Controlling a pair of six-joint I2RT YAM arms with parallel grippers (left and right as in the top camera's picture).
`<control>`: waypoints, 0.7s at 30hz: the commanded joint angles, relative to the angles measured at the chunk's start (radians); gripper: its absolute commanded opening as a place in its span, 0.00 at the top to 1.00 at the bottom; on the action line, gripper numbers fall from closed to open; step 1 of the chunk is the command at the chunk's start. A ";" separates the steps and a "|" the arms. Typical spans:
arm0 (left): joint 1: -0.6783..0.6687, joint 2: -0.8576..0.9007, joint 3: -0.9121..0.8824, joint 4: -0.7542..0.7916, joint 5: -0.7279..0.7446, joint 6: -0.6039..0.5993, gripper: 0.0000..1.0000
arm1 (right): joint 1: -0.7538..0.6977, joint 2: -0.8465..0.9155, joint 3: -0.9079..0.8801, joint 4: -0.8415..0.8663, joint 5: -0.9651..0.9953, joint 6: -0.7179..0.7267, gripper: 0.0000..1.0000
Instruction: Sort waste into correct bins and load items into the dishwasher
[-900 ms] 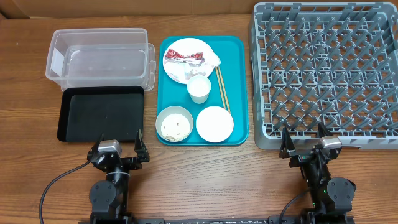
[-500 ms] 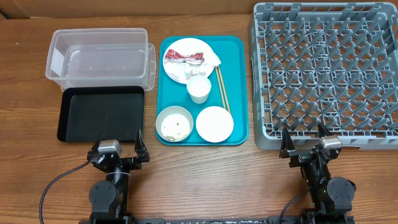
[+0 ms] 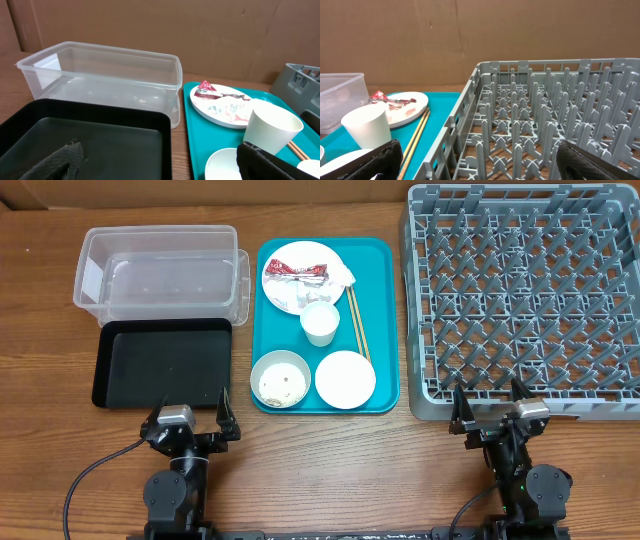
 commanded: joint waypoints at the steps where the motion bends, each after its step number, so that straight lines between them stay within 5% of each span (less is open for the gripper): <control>1: 0.008 -0.008 -0.003 0.003 0.009 0.019 0.00 | -0.001 -0.012 -0.011 0.006 -0.008 0.003 0.00; 21: 0.008 -0.008 -0.003 0.003 0.005 0.019 0.00 | -0.001 -0.012 -0.010 0.014 -0.010 0.003 0.00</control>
